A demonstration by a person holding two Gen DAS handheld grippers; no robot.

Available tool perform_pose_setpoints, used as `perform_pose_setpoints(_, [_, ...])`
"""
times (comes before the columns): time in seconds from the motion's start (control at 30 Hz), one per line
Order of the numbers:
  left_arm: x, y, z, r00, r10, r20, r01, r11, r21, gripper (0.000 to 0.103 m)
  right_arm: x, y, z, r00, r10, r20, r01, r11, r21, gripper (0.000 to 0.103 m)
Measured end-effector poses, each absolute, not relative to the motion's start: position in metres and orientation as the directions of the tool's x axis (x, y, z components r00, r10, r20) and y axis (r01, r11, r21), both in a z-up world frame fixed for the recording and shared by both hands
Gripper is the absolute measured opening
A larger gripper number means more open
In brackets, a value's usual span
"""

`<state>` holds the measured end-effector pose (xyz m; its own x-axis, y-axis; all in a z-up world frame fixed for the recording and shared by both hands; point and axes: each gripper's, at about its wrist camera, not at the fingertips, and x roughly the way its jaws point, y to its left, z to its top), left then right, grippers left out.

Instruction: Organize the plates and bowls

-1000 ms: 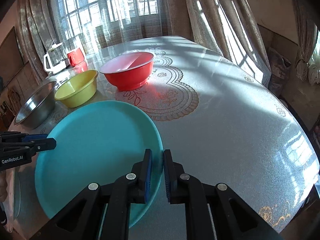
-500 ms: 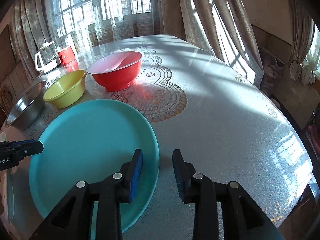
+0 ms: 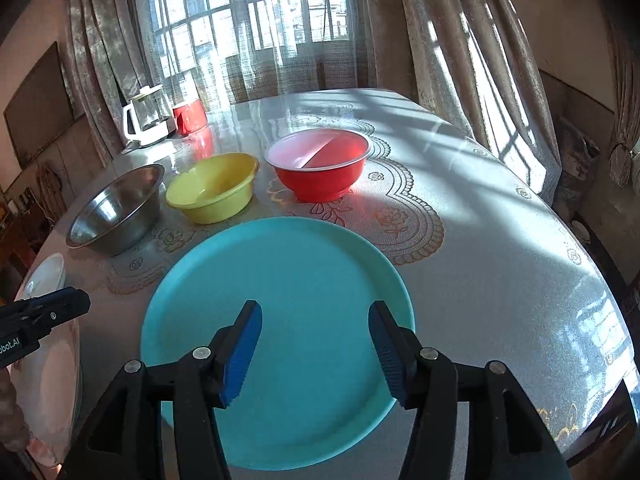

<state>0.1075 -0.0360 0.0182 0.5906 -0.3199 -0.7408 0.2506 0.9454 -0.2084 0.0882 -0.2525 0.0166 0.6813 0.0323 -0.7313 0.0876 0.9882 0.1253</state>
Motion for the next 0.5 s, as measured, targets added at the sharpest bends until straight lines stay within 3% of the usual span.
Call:
perform_pose_setpoints(0.27, [0.094, 0.017, 0.02, 0.651, -0.28, -0.705, 0.158, 0.959, -0.236, 0.027, 0.098, -0.187, 0.02, 0.622, 0.236, -0.746, -0.116, 0.971, 0.21, 0.057])
perform_pose_setpoints(0.5, [0.081, 0.058, 0.015, 0.677, -0.244, -0.695, 0.061, 0.959, -0.277, 0.04, 0.105, -0.136, 0.022, 0.545, 0.366, -0.754, -0.237, 0.93, 0.281, 0.057])
